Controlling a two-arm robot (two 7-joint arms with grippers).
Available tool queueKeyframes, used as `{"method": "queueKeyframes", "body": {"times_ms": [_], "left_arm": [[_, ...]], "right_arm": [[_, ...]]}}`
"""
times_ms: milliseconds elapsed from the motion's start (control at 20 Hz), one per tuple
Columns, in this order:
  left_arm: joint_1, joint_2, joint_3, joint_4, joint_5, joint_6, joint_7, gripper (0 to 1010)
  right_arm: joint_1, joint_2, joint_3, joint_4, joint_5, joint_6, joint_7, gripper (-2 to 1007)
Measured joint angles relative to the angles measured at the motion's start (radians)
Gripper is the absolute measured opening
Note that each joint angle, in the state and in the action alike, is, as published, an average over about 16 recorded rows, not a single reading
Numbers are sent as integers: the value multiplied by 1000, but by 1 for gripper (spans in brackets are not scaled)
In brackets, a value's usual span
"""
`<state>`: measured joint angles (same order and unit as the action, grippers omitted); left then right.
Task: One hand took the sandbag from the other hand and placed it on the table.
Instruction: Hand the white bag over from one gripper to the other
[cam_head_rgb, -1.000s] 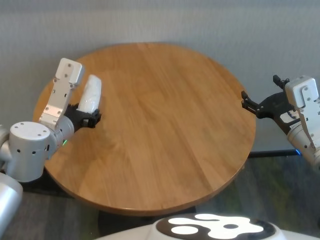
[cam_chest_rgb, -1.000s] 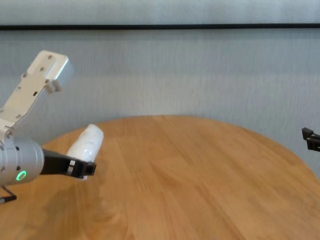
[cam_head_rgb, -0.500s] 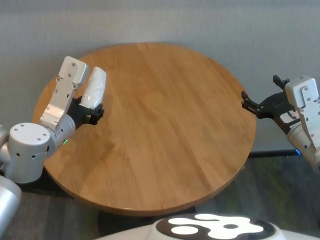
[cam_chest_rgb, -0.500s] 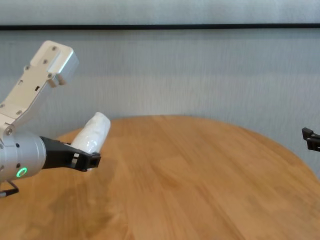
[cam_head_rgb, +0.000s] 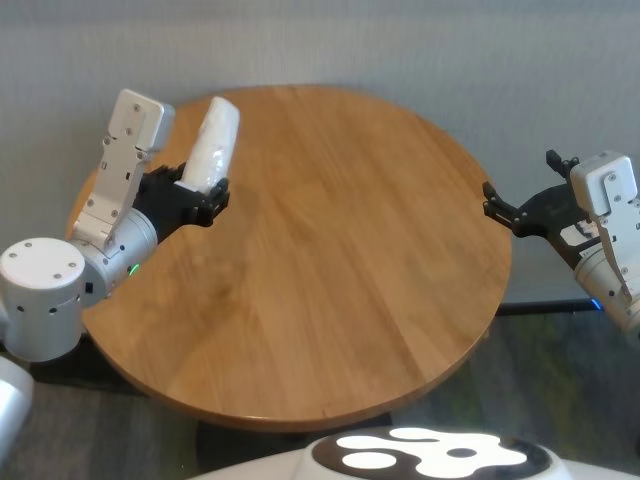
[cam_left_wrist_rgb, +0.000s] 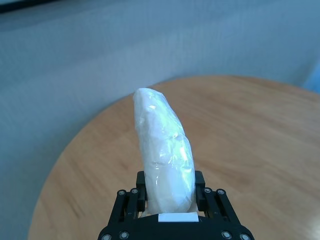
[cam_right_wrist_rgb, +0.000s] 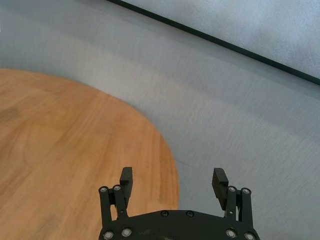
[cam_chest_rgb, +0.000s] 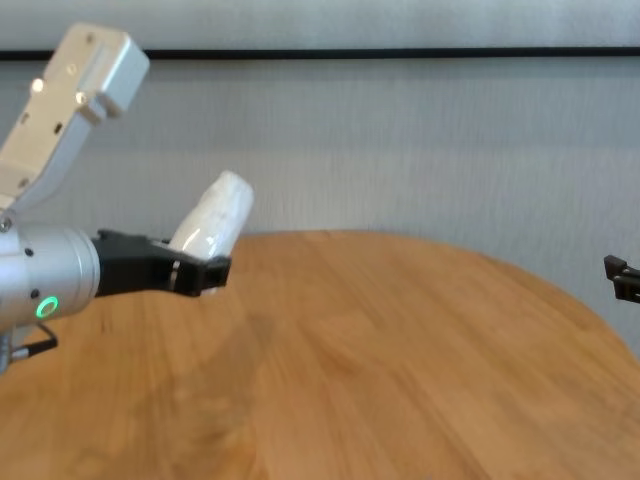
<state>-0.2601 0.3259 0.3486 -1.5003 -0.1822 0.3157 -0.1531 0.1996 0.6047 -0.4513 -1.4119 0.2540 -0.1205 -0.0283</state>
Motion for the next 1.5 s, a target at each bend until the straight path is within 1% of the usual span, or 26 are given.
{"method": "queueKeyframes", "body": {"times_ms": [350, 650, 800, 1150, 1500], "left_arm": [[13, 1, -15, -39, -23, -68, -75, 580], [20, 4, -18, -63, -42, -124, -142, 580], [23, 5, -18, -72, -60, -150, -175, 580], [25, 15, -7, -88, -110, -204, -250, 580], [16, 37, 19, -89, -162, -238, -328, 580]], "right_arm": [[0, 0, 0, 0, 0, 0, 0, 1003], [0, 0, 0, 0, 0, 0, 0, 1003], [0, 0, 0, 0, 0, 0, 0, 1003], [0, 0, 0, 0, 0, 0, 0, 1003], [0, 0, 0, 0, 0, 0, 0, 1003]]}}
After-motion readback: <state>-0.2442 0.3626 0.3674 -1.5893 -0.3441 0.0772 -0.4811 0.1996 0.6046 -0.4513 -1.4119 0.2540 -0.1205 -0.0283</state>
